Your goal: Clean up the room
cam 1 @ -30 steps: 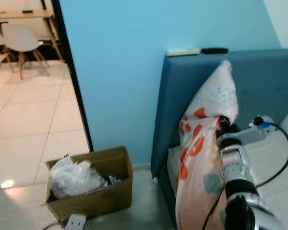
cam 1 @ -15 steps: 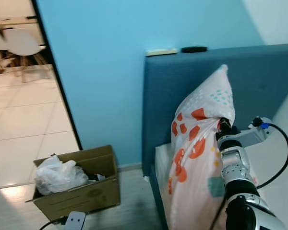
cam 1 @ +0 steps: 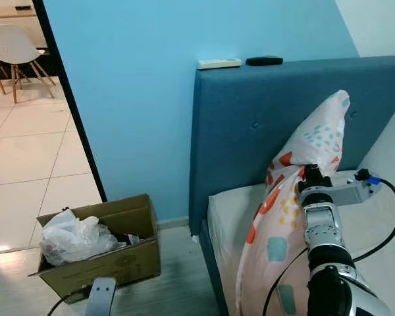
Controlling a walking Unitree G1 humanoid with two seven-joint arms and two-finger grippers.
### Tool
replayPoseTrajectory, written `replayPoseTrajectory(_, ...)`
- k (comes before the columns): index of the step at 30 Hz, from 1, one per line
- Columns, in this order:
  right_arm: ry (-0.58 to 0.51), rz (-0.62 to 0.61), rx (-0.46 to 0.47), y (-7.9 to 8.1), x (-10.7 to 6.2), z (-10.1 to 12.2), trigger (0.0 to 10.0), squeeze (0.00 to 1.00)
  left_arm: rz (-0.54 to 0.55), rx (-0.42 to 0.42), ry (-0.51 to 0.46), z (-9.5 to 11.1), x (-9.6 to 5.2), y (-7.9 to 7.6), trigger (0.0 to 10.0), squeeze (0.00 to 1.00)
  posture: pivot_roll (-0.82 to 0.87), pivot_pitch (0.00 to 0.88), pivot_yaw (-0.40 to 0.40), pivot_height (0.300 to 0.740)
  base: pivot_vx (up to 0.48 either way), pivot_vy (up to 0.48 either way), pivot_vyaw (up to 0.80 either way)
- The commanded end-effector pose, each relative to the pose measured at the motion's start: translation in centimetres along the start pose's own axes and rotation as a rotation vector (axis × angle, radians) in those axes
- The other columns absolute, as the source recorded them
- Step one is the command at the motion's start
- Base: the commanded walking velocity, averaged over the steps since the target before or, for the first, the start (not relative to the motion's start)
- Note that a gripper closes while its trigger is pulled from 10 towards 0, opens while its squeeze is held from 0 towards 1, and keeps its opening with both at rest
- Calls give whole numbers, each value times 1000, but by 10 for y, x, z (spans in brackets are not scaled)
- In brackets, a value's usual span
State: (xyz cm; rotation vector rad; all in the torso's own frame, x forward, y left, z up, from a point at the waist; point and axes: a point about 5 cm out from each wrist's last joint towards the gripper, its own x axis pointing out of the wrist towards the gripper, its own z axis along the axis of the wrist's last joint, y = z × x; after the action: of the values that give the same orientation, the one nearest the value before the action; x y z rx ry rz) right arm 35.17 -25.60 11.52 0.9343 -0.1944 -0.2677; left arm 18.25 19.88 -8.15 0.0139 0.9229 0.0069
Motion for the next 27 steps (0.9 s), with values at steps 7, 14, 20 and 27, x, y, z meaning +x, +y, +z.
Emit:
replayPoseTrajectory(7, -37, 77, 4, 16, 8, 10, 10000, 0, -17, -5, 1, 2, 1, -5, 10000, 0, 86, 0, -61, 722, 299, 0, 0)
replayPoseTrajectory(14, -56, 71, 24, 16, 10, 17, 10000, 0, -24, -7, 1, 2, 2, -9, 10000, 0, 86, 0, -64, 722, 328, 0, 0)
replayPoseTrajectory(20, -59, 74, 24, 17, 11, 18, 10000, 0, -24, -6, 2, 1, 1, -9, 10000, 0, 88, 0, -66, 722, 346, 0, 0)
replayPoseTrajectory(27, -62, 159, -5, 22, 8, 16, 10000, 0, -23, -5, 4, 0, 1, -8, 10000, 0, 87, 0, -64, 722, 376, 0, 110)
